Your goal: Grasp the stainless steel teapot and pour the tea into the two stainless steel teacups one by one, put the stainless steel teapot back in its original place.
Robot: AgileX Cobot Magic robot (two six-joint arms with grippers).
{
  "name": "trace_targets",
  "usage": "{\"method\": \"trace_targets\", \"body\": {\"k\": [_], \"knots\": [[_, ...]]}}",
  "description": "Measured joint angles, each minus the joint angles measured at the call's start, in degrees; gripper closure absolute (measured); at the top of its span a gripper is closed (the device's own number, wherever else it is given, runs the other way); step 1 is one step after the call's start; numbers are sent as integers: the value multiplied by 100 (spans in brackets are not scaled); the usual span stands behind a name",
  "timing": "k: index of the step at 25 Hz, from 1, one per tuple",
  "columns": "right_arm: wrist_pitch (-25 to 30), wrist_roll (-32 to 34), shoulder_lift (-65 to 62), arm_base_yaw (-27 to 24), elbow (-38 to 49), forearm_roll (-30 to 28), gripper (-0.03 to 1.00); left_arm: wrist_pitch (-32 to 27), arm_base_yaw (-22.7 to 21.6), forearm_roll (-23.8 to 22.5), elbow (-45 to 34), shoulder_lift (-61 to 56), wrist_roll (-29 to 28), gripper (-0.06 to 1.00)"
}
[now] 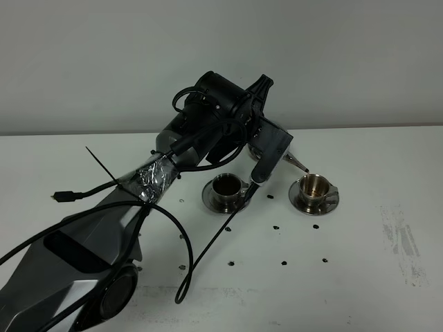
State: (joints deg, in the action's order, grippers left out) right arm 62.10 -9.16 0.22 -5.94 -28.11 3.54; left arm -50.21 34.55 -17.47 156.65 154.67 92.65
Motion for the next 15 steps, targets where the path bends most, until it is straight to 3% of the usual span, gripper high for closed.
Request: {"method": "trace_targets", "body": {"k": [15], "knots": [[0,0,0,0,0,-2,58,250,124,-429,0,7,-76,69]]}}
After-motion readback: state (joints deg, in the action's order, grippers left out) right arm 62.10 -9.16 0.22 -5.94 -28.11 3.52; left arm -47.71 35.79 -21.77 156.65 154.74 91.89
